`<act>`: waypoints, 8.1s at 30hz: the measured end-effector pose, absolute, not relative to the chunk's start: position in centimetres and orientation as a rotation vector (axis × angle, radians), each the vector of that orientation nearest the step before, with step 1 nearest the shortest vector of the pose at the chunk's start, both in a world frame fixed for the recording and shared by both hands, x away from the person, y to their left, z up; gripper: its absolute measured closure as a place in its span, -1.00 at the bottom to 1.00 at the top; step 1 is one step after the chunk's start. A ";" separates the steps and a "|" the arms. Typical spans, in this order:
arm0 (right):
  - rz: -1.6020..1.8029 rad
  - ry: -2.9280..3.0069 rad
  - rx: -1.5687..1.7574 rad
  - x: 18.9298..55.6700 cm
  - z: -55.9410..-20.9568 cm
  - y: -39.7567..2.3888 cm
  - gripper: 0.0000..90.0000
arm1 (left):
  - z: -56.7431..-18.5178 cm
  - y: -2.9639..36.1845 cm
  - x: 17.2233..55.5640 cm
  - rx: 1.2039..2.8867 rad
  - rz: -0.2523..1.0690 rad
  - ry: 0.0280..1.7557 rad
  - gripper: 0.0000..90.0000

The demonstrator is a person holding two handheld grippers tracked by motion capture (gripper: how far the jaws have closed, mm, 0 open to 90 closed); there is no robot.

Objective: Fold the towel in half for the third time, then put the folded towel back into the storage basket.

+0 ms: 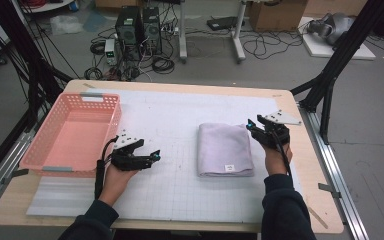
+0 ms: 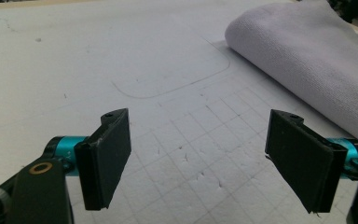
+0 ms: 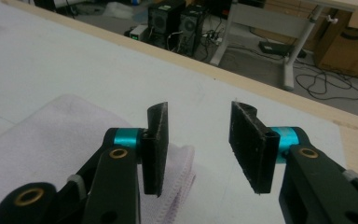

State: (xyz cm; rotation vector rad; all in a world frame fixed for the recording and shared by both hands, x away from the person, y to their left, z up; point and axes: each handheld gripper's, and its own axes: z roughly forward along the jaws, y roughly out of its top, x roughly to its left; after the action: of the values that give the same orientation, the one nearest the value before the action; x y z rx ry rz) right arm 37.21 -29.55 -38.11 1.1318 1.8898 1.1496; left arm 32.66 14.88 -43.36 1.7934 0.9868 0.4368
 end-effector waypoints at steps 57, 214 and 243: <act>1.135 2.025 1.146 29.2 -41.4 -35.1 -0.62 | -42.0 16.0 32.2 1.678 0.454 0.928 -0.63; 1.147 2.101 1.110 29.9 -42.2 -32.6 -0.61 | -26.7 32.9 35.0 1.603 0.416 0.508 0.65; 1.125 2.123 1.102 30.1 -42.5 -31.8 -0.61 | -28.9 40.6 33.9 1.700 0.440 0.656 0.65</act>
State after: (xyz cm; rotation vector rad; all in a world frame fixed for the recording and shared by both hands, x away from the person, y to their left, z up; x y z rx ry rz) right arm 30.09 -31.79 -42.49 1.1020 2.1229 1.1251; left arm 33.94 40.60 -28.92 1.7000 0.6562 0.4399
